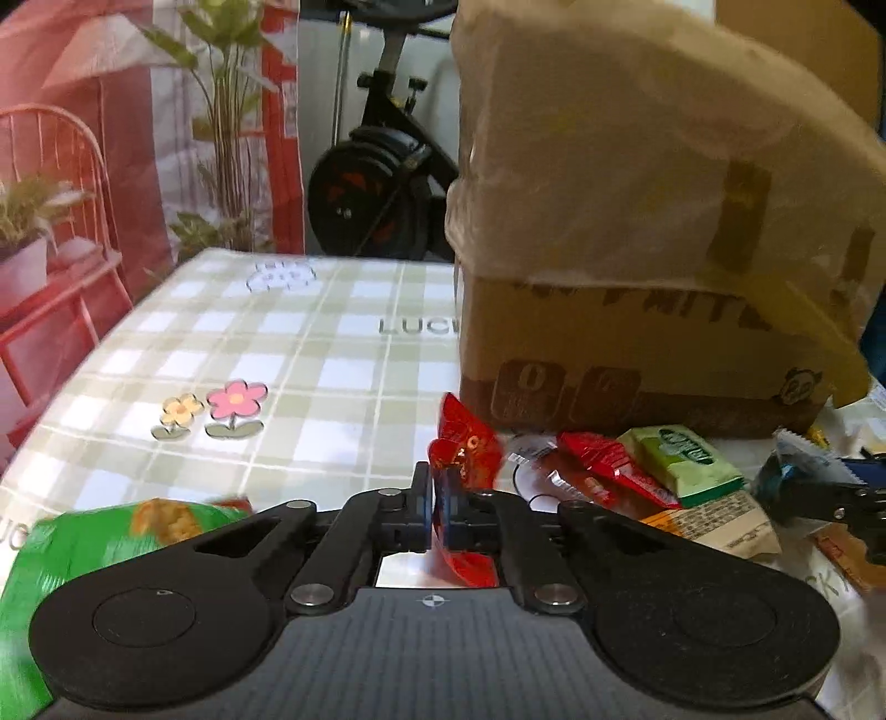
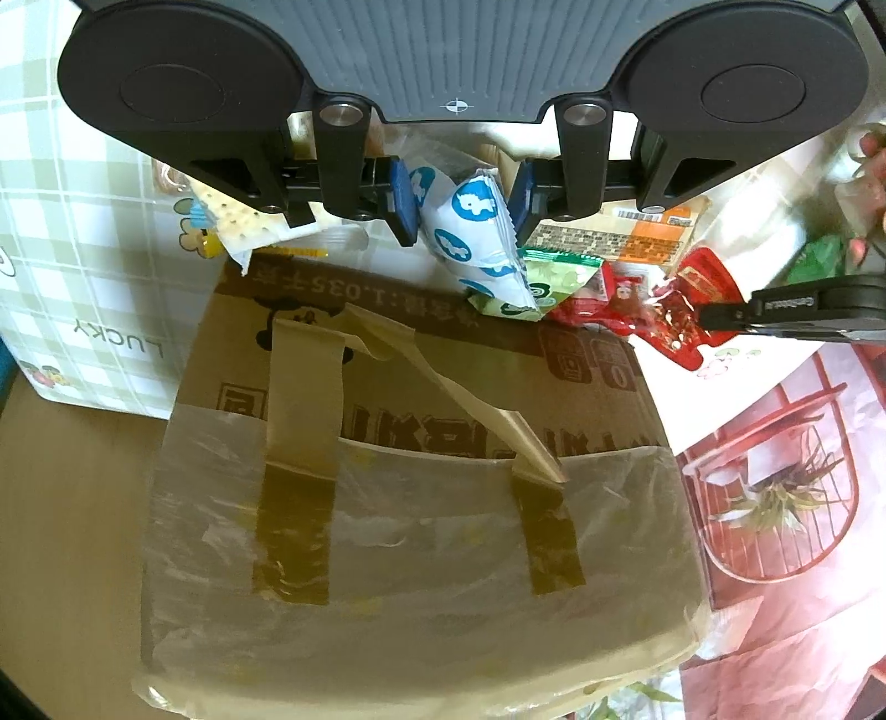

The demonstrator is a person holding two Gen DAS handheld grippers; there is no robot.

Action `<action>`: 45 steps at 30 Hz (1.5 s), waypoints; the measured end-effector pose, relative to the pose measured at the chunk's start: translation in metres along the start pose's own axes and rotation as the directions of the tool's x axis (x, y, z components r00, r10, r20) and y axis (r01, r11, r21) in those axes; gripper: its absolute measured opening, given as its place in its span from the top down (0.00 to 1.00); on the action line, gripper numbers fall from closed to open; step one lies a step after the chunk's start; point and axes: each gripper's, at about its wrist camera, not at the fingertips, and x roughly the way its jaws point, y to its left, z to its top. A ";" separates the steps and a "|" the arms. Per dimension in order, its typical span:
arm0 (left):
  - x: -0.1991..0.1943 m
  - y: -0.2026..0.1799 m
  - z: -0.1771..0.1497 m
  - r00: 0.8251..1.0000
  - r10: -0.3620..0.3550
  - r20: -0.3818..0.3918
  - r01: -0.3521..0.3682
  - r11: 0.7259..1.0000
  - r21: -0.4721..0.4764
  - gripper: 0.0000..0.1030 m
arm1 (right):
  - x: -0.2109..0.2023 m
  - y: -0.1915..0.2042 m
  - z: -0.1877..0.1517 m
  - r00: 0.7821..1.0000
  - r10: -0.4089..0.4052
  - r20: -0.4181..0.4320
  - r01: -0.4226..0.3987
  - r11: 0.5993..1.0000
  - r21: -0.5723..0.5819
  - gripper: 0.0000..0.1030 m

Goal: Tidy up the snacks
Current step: 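Close the left gripper on the red candy wrapper while the right gripper holds the white snack, then lift both held snacks and carry them over the cardboard box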

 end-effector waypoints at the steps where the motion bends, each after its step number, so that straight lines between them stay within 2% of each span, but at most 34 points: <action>1: -0.004 -0.001 0.001 1.000 0.001 0.011 -0.001 1.000 0.003 0.98 | -0.002 0.000 -0.001 1.000 0.002 0.002 -0.002 1.000 0.002 0.69; 13: -0.042 -0.010 0.004 0.993 -0.031 0.111 0.028 0.999 0.028 0.98 | -0.027 0.003 -0.002 0.998 0.008 0.055 -0.009 1.000 0.014 0.69; 25: -0.058 -0.011 -0.001 0.988 -0.049 0.149 0.047 0.999 0.019 0.98 | -0.043 0.005 -0.001 0.996 0.021 0.092 -0.023 0.999 0.022 0.70; 30: -0.071 -0.014 0.006 0.978 -0.071 0.194 0.069 0.997 0.015 0.98 | -0.058 0.009 0.005 0.991 0.039 0.126 -0.041 0.999 0.016 0.70; 34: -0.086 -0.019 0.021 0.963 -0.096 0.251 0.094 0.995 0.023 0.98 | -0.078 0.012 0.015 0.982 0.071 0.174 -0.074 0.997 0.010 0.71; 38: -0.100 -0.025 0.041 0.939 -0.121 0.321 0.116 0.993 0.032 0.98 | -0.107 0.011 0.036 0.957 0.096 0.274 -0.106 0.994 0.023 0.71; 45: -0.116 -0.039 0.096 0.875 -0.159 0.457 0.148 0.987 0.060 0.98 | -0.146 -0.009 0.101 0.893 0.112 0.436 -0.123 0.992 -0.003 0.71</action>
